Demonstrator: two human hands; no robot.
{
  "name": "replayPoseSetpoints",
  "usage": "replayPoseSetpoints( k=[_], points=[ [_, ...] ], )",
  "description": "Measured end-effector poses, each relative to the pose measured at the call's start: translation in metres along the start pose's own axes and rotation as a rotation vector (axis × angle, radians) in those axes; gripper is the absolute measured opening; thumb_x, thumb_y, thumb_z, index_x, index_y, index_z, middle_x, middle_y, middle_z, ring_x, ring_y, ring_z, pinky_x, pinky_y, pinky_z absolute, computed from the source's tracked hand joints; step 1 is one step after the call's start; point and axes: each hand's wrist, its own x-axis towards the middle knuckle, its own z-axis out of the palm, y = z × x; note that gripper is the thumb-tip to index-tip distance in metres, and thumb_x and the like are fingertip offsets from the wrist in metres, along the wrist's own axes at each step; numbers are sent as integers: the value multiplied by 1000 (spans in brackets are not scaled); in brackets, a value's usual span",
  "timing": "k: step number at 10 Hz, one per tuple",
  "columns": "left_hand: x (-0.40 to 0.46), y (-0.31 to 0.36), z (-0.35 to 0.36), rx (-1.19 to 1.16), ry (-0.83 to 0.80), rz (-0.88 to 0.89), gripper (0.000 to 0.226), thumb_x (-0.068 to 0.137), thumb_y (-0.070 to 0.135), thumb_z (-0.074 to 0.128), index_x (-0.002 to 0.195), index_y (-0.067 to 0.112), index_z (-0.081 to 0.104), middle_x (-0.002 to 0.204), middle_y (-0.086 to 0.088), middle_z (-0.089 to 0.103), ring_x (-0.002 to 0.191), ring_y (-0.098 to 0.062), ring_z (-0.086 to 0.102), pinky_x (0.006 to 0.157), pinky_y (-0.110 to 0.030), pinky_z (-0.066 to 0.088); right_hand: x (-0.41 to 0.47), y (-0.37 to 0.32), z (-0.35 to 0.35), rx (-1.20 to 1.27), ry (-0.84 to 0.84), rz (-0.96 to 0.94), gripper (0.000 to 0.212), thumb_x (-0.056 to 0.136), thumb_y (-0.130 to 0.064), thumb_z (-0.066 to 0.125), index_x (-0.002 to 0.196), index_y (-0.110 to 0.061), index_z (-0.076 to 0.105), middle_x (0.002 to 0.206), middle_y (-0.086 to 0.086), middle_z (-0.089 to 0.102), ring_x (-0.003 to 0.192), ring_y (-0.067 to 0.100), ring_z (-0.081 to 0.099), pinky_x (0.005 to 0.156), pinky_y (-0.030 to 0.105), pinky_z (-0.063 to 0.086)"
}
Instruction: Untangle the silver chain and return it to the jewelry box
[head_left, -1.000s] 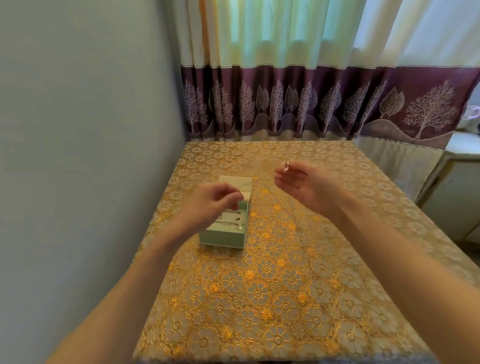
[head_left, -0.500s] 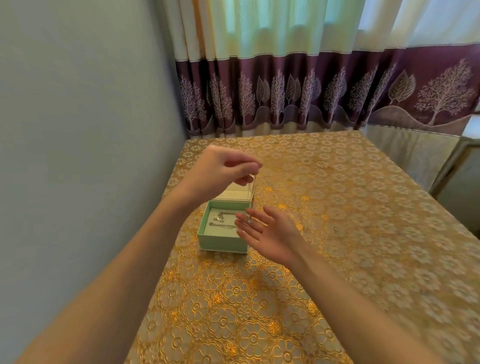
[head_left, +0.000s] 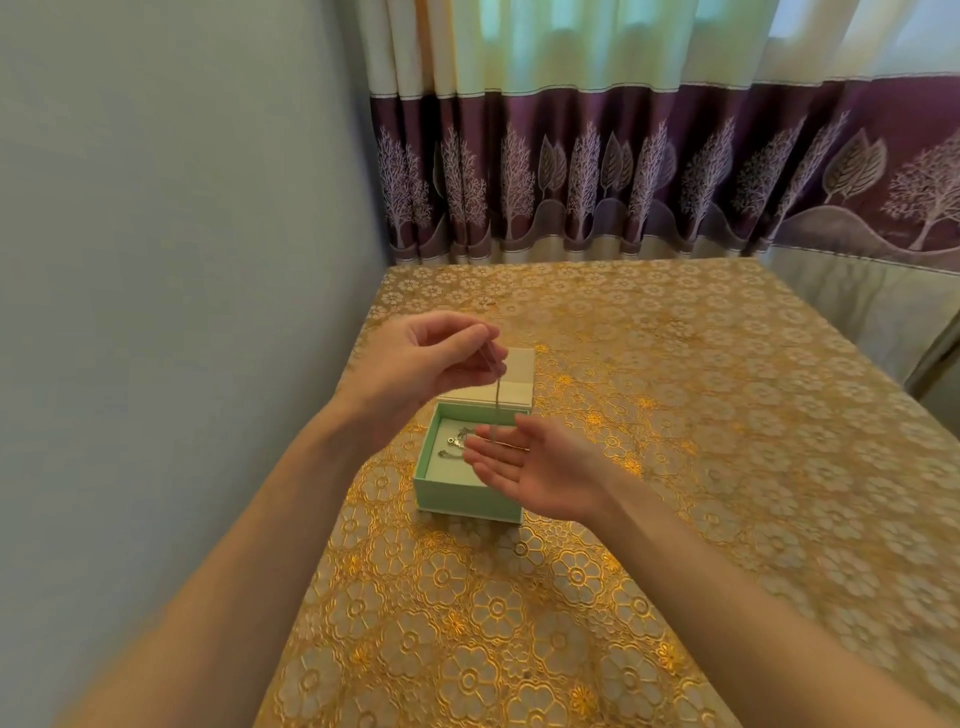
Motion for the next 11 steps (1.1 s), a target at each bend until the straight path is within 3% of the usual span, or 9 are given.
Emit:
replayPoseSetpoints(
  k=[2, 3, 4, 5, 6, 7, 8, 9, 11],
  points=[
    [3, -43, -17, 337, 53, -135, 11, 88, 3, 57, 92, -2, 66, 78, -11, 67, 68, -12, 65, 68, -20, 57, 12, -8, 9, -144, 89, -17, 37, 100, -15, 30, 96, 11, 55, 95, 23, 58, 84, 30, 59, 78, 32, 51],
    [6, -64, -27, 474, 117, -168, 10, 88, 4, 58, 90, 0, 67, 79, -12, 67, 72, -18, 64, 69, -24, 57, 19, -10, 13, -254, 139, -55, 37, 100, -19, 32, 94, 9, 54, 91, 21, 57, 80, 28, 58, 78, 31, 50],
    [7, -77, -33, 746, 155, -94, 10, 86, 9, 62, 90, 6, 70, 84, -7, 70, 80, -19, 65, 77, -30, 54, 28, -10, 18, -384, 197, -104, 41, 101, -29, 31, 91, 5, 53, 85, 18, 56, 74, 25, 57, 71, 29, 49],
    [0, -86, -33, 1010, 106, -24, 14, 86, 16, 62, 94, 13, 72, 89, 1, 69, 84, -10, 60, 76, -21, 44, 36, -4, 22, -516, 223, -123, 46, 101, -37, 28, 91, 1, 51, 80, 15, 55, 69, 21, 54, 65, 26, 46],
    [-6, -95, -33, 1085, 67, 27, 15, 86, 21, 63, 97, 17, 73, 92, 2, 71, 84, -8, 56, 80, -25, 43, 43, 3, 21, -617, 228, -115, 48, 100, -41, 25, 95, -2, 51, 85, 15, 57, 72, 21, 53, 69, 29, 43],
    [-7, -98, -33, 1159, 34, 33, 19, 88, 25, 59, 103, 21, 71, 97, 2, 69, 101, -15, 51, 91, -37, 41, 43, 6, 19, -689, 220, -104, 52, 99, -44, 23, 110, -1, 51, 92, 14, 60, 83, 23, 54, 83, 34, 42],
    [-8, -101, -33, 1256, -8, 9, 25, 89, 30, 56, 111, 25, 66, 105, 1, 64, 111, -16, 43, 93, -36, 38, 39, 5, 20, -721, 224, -81, 57, 99, -47, 21, 123, -3, 47, 114, 18, 62, 106, 27, 57, 101, 38, 40],
    [-13, -98, -32, 1317, -91, -23, 32, 91, 35, 52, 120, 26, 60, 114, 0, 61, 116, -17, 40, 94, -33, 37, 31, 3, 23, -726, 202, -59, 60, 98, -49, 18, 132, -5, 42, 129, 21, 54, 121, 31, 50, 107, 38, 35],
    [-28, -92, -24, 1376, -153, -17, 47, 95, 33, 46, 138, 17, 39, 142, -2, 41, 131, -20, 32, 109, -37, 29, 14, 1, 22, -790, 189, -97, 59, 99, -47, 17, 136, -5, 38, 136, 19, 49, 128, 29, 44, 108, 39, 30]
  ],
)
